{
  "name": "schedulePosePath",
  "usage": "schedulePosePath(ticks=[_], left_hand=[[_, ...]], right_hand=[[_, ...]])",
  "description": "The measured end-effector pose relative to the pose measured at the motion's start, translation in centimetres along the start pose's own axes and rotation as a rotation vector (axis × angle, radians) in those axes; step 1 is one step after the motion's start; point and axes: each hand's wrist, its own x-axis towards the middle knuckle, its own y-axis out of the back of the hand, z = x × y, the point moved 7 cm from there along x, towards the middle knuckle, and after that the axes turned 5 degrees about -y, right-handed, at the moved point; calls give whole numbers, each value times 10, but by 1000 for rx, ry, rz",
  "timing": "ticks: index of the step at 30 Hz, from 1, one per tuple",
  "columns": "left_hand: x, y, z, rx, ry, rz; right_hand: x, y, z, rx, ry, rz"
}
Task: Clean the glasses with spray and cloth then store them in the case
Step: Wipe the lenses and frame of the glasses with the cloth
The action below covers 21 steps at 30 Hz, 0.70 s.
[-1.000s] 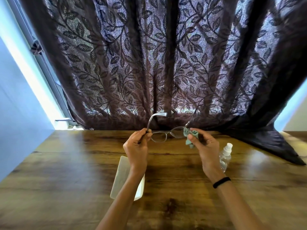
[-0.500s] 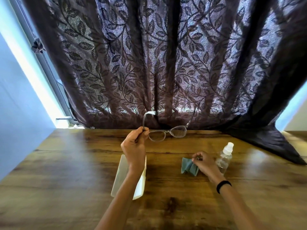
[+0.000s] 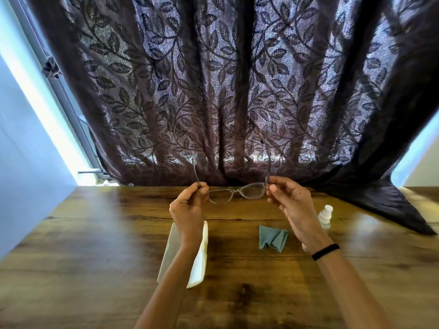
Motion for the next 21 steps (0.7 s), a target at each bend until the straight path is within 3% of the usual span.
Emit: schedulePosePath(ticks=[4,12,16,21], left_hand=[[0,-3,-6,-57,65,-31],[-6,8,3,215,-38,77],[-13,-6,37,335,-385,-4],[-30,-61,79,516,-827,-450]], right_hand=[[-4,0,-7,-87,58,75],[-18,-26,-45,-583,318,180],[-26,-40,-60,-862,477,219],[-33,-59,-59,-1165,542,225]])
